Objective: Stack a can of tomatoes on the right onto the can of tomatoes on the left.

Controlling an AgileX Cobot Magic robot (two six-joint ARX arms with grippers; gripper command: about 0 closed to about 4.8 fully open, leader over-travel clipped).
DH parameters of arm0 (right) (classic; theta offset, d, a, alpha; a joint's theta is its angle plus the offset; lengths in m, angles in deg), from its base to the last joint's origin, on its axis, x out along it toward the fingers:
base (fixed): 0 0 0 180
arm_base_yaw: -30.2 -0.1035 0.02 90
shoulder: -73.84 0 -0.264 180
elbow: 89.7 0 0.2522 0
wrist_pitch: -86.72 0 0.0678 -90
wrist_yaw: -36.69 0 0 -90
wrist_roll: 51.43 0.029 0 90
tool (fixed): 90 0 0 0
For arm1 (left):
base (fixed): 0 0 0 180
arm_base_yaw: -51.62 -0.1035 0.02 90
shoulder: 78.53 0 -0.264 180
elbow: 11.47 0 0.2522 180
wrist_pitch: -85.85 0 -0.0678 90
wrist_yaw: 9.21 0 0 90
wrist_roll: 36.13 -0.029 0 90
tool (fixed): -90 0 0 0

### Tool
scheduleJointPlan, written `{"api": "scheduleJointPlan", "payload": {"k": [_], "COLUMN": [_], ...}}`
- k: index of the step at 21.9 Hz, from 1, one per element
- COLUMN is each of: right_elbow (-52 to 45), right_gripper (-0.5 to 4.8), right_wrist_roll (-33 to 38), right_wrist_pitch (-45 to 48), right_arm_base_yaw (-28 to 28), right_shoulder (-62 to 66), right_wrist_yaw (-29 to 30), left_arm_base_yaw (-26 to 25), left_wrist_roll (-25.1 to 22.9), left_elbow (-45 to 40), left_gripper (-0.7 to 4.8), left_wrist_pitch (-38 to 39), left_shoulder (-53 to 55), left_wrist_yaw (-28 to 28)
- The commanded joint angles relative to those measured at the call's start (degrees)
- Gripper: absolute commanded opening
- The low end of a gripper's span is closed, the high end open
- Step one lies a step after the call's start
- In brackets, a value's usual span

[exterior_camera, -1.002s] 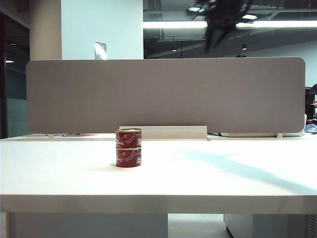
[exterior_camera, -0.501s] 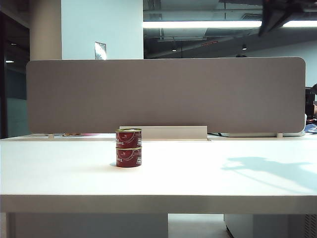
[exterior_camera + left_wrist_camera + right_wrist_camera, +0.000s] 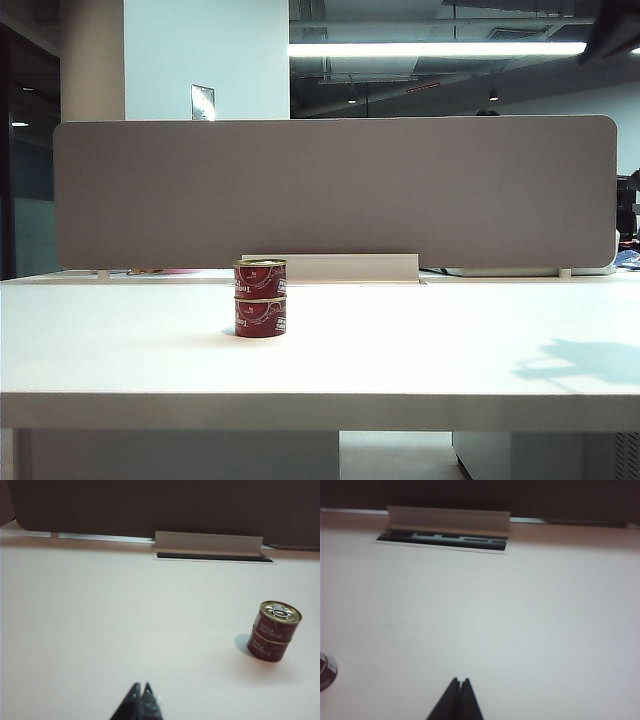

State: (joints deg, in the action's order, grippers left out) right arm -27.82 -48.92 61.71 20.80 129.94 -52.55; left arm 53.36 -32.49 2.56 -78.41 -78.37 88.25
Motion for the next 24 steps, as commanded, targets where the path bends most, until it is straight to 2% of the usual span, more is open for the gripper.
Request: {"api": "scheduleJointPlan", "payload": {"k": [1,4,7,13,15,20,24], "right_elbow": [-4.3,-9.0,-15.8,-25.9,-29.3,-36.9,-40.1], "right_gripper": [-0.08,-0.08,-0.08,-0.08,-0.08,-0.08,-0.08], "right_wrist_roll": [1.0,3.4,6.2,7.2,7.1,8.1,8.4], "right_wrist_pitch": [3.3,5.1,7.1,7.0,7.2,7.3,7.3], "right_arm_base_yaw": [-0.1,-0.1,-0.1,-0.1,0.5,7.3,8.4], "right_shoulder": [-4.8,-10.1,-18.0,-27.8,-31.7,-39.0,-43.3], "right_wrist_yaw": [-2.3,-4.0,-8.3,-9.9,-9.9,-3.8,-2.2], "left_arm_base_yaw": [0.0,0.0,0.0,0.0,0.0,0.0,0.0], "left_wrist_roll": [-0.2,-0.2,-0.2,-0.2,-0.2,-0.2,-0.2], "left_elbow": [0.2,0.2,0.2,0.2,0.2,0.2,0.2], "left_gripper": [-0.06,-0.06,-0.06,-0.06,-0.06,-0.06,-0.06], "left_wrist_pitch": [-0.8,-0.8,-0.8,-0.8,-0.8,-0.8,-0.8], "left_shoulder": [0.1,0.1,0.1,0.1,0.1,0.1,0.1], "left_wrist_yaw": [0.3,0.3,0.3,0.3,0.3,0.3,0.3]}}
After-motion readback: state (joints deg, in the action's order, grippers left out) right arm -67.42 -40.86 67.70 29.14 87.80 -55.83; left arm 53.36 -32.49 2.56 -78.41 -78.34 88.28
